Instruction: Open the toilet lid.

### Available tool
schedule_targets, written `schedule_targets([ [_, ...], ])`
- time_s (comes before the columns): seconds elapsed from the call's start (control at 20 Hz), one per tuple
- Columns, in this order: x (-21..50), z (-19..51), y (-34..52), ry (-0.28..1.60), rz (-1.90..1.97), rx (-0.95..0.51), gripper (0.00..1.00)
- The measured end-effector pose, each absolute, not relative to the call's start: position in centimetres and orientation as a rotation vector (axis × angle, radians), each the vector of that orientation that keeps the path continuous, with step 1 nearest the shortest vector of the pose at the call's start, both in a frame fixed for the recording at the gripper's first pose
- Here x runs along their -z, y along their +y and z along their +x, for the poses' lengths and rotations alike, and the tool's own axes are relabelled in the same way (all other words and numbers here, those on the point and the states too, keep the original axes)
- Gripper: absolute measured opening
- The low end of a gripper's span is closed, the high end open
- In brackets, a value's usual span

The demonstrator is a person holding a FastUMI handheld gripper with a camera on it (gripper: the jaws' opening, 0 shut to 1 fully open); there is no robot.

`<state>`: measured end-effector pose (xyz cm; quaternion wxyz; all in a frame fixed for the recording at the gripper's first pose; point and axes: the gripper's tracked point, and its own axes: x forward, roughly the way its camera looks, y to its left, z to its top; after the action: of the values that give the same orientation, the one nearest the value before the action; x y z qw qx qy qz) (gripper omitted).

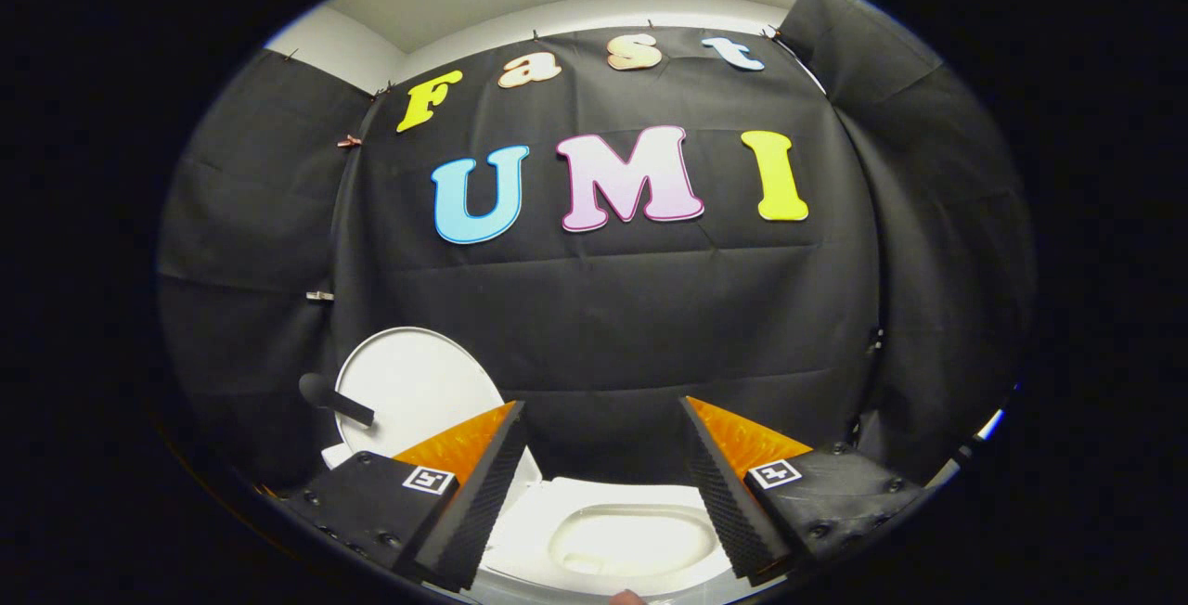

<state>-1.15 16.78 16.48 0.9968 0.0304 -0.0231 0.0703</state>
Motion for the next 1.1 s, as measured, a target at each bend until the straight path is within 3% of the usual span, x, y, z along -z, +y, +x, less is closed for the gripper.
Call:
schedule_targets([
  [1.1, -16.5, -1.0, 14.0, -0.033, 0.086, -0.108, 0.99],
])
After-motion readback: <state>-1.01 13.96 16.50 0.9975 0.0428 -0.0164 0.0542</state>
